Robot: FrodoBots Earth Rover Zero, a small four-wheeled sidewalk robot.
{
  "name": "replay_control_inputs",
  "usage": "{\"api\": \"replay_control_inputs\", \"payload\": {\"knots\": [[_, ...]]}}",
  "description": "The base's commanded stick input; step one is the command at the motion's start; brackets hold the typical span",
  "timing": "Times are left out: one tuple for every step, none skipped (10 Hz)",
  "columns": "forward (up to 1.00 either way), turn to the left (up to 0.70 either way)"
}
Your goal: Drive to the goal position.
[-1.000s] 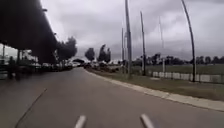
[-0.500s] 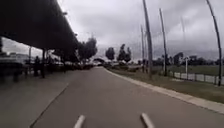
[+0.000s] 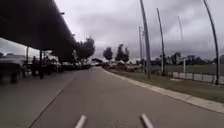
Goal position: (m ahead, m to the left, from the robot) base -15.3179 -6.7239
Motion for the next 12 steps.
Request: {"api": "replay_control_inputs", "payload": {"knots": [[0.0,-0.96],[0.0,-0.95],[0.0,-0.95],[0.0,-0.95],[0.0,-0.95],[0.0,-0.95],[0.0,-0.95],[0.0,-0.95],[0.0,-0.95],[0.0,-0.95],[0.0,-0.95],[0.0,-0.95]]}}
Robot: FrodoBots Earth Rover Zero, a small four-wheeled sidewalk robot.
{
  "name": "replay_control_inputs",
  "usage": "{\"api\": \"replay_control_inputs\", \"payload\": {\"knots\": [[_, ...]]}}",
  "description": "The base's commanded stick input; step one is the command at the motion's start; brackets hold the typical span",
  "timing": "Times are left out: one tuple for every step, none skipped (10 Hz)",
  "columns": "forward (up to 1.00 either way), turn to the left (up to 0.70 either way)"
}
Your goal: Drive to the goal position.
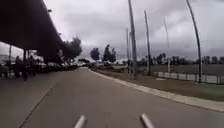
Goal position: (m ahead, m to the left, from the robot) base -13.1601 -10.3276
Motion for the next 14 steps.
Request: {"api": "replay_control_inputs", "payload": {"knots": [[0.0,-0.95],[0.0,-0.95],[0.0,-0.95],[0.0,-0.95],[0.0,-0.95],[0.0,-0.95],[0.0,-0.95],[0.0,-0.95],[0.0,-0.94],[0.0,-0.95],[0.0,-0.95],[0.0,-0.96],[0.0,-0.96],[0.0,-0.96]]}}
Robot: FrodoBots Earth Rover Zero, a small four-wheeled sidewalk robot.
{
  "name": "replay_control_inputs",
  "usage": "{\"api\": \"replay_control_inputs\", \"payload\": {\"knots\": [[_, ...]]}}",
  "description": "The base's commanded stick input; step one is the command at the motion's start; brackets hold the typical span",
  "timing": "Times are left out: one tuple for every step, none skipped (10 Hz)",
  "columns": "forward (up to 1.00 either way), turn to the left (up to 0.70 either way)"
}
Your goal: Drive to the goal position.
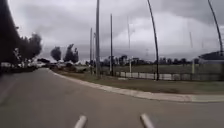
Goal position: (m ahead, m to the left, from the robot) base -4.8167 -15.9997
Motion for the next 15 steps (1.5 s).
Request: {"api": "replay_control_inputs", "payload": {"knots": [[0.0,-0.95],[0.0,-0.93],[0.0,-0.91],[0.0,-0.9],[0.0,-0.89],[0.0,-0.88],[0.0,-0.88],[0.0,-0.87],[0.0,-0.87],[0.0,-0.87],[0.0,-0.85],[0.0,-0.84],[0.0,-0.84],[0.0,-0.84],[0.0,-0.84]]}}
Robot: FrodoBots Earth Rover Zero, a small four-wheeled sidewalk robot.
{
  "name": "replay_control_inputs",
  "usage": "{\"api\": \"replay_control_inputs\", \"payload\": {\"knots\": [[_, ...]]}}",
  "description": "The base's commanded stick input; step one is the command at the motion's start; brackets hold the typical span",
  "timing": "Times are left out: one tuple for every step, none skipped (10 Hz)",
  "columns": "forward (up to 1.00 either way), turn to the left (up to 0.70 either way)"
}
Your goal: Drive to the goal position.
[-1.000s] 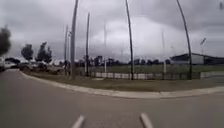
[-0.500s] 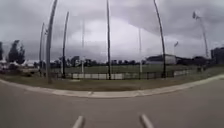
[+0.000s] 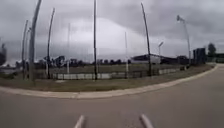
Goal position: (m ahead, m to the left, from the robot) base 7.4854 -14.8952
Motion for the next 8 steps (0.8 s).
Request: {"api": "replay_control_inputs", "payload": {"knots": [[0.0,-0.85],[0.0,-0.85],[0.0,-0.85],[0.0,-0.88],[0.0,-0.88],[0.0,-0.88],[0.0,-0.88],[0.0,-0.88]]}}
